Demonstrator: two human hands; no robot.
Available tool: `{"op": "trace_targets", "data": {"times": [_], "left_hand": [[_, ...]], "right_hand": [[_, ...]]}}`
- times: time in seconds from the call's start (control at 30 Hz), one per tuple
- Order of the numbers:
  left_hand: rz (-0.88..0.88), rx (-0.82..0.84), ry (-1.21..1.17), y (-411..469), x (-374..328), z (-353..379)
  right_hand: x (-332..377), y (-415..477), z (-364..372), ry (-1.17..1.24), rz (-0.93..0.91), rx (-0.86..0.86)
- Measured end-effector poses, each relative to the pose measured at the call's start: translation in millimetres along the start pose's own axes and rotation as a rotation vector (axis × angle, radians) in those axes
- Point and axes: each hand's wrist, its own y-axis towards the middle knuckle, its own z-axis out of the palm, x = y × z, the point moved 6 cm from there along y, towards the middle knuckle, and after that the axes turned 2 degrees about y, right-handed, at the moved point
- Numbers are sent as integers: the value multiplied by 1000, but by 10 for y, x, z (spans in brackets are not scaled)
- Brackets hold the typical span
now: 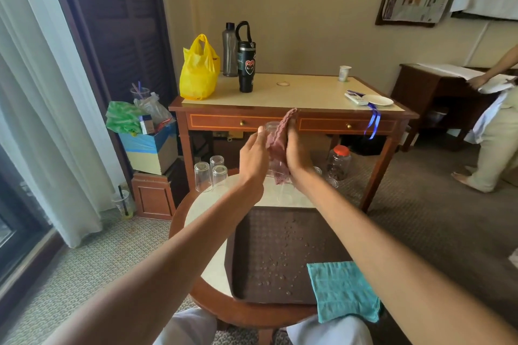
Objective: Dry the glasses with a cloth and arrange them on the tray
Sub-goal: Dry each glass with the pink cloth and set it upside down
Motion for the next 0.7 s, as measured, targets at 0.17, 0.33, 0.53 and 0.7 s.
{"op": "trace_targets", "data": {"times": [0.17,0.33,0.53,0.7], "left_hand": [[57,-39,65,61,-60,-8],[-77,-101,-22,116,32,-131],[-156,-118,-65,73,181,-135],[-188,-74,-82,-5,190,-4]], "right_hand": [[-141,38,-20,106,158,-51],[-307,-154,-2,-92,76,55],[-267,-175,-10,-281,-84,-20],[-143,9,-84,-159,8,7]]}}
